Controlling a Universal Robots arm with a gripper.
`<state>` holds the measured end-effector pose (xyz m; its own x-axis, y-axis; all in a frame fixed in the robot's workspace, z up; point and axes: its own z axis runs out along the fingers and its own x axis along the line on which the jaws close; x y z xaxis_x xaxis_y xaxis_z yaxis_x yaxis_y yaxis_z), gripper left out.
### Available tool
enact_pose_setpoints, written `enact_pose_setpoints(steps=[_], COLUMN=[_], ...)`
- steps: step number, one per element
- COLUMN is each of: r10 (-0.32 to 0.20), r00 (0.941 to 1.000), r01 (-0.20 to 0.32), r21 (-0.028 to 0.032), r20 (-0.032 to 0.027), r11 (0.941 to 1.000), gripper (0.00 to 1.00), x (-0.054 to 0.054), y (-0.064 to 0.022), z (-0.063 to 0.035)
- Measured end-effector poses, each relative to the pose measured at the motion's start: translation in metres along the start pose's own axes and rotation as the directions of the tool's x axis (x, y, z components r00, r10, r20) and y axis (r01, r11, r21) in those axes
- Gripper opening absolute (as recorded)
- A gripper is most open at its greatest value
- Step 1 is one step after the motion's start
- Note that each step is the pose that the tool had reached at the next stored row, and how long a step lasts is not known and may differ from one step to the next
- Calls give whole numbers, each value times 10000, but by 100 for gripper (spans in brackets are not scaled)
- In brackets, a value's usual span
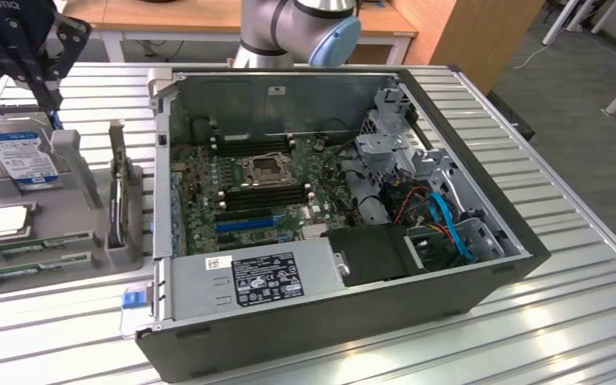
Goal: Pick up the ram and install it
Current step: 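Reach for the ram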
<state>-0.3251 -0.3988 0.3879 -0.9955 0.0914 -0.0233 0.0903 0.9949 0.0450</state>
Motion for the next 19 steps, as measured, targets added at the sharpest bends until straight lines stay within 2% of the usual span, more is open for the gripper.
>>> enact_pose_setpoints(steps=[19], r10=[106], r00=[9999], r01=[-106], r21=[2], r20=[5], r11=[9999], gripper=[10], x=[377], y=[-35], z=[4])
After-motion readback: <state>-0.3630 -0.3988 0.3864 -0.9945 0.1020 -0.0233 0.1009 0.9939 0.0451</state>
